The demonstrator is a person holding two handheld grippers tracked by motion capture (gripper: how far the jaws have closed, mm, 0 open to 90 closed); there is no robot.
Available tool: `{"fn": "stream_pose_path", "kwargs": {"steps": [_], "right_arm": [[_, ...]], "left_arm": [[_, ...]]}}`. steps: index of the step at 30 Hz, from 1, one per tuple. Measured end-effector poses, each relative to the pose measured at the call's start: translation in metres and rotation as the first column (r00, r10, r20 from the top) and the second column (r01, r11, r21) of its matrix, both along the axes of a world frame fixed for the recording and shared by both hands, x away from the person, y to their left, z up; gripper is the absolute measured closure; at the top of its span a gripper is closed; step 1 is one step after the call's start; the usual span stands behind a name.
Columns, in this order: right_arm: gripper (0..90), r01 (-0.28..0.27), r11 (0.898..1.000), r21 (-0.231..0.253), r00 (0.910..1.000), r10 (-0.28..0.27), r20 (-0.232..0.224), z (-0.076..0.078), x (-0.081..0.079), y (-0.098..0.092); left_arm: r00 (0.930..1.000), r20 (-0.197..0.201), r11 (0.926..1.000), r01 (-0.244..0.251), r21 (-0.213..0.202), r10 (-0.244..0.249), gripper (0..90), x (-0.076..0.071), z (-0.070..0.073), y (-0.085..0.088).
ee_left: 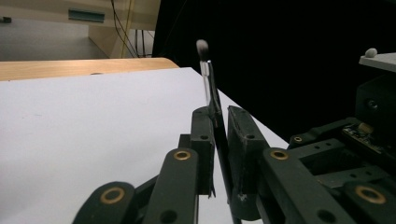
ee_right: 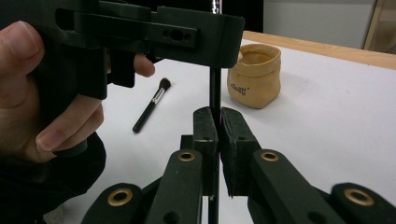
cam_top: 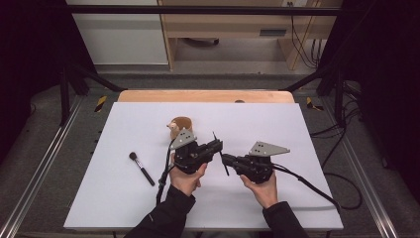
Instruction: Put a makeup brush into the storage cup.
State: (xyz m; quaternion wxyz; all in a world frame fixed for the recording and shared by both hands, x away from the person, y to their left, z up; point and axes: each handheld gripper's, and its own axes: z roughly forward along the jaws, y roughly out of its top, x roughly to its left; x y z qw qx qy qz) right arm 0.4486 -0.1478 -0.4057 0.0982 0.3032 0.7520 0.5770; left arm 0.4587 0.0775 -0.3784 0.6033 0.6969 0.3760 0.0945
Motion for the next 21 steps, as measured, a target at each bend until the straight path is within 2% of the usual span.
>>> {"fn": "stream_pose_path", "kwargs": {"steps": [4,15,21], "right_arm": [[85.8,-0.002,1.0,0.0,1.0,0.002,0.001,-0.0002,-0.0001,0.0005],[84.9,-0.005,1.0,0.001,1.0,0.005,0.006,-0.0006,-0.0005,0.0015],[75.1,0.013,1.0,-0.001,0.9997,-0.013,0.021,0.0022,-0.0014,-0.0013]], "left_arm": [[1.0,0.001,0.9999,0.009,-0.012,-0.009,82.7,-0.0018,0.0006,-0.0018],[0.9999,0.007,0.9999,0.014,-0.006,-0.014,84.7,-0.0044,0.0021,-0.0038],[0.9997,0.023,0.9998,-0.003,0.021,0.003,84.7,-0.0047,0.0034,-0.0002]]}}
